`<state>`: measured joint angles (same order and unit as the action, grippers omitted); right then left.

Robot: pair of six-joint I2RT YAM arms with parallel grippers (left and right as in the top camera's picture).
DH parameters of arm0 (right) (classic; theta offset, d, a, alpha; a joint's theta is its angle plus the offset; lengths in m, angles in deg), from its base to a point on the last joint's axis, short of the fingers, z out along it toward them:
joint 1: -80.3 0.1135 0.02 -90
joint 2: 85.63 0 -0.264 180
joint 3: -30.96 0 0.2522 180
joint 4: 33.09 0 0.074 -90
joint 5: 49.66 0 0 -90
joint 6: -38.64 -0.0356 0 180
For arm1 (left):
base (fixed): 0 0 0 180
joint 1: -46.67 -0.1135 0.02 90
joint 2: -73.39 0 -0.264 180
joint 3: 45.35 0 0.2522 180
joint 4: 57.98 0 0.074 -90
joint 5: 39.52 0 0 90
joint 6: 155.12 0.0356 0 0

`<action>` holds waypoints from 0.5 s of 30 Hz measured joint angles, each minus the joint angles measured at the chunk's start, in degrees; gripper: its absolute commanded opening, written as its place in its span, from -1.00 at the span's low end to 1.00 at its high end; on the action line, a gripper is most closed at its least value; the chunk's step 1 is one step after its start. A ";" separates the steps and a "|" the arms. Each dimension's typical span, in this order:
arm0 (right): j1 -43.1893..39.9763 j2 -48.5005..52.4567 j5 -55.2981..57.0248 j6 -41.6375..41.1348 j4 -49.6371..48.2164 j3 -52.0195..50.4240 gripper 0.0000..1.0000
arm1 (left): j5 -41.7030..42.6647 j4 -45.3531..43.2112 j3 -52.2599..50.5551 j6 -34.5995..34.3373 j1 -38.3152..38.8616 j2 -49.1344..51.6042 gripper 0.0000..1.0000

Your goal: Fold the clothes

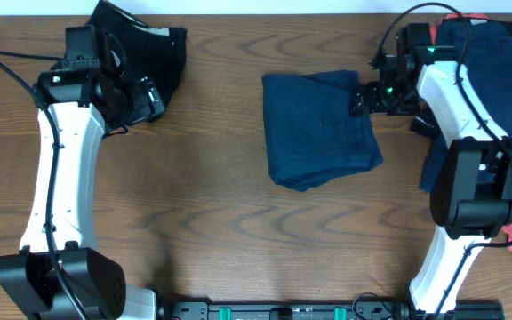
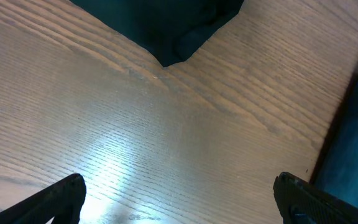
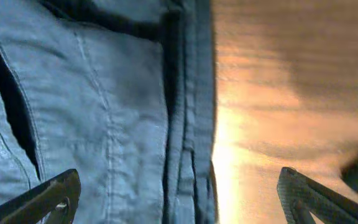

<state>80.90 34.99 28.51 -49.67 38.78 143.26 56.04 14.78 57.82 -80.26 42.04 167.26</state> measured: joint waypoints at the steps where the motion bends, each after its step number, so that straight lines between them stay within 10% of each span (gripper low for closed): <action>1: -0.22 0.00 -0.07 0.00 1.25 0.81 0.99 | 0.02 0.00 0.00 -0.02 0.00 0.00 0.96; 15: 1.55 -0.04 -2.40 -0.11 5.66 0.79 0.78 | 0.07 -0.07 0.00 1.70 8.76 0.00 0.96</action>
<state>82.45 34.94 26.10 -49.78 44.44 144.05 56.11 14.71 57.82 -78.55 50.81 167.26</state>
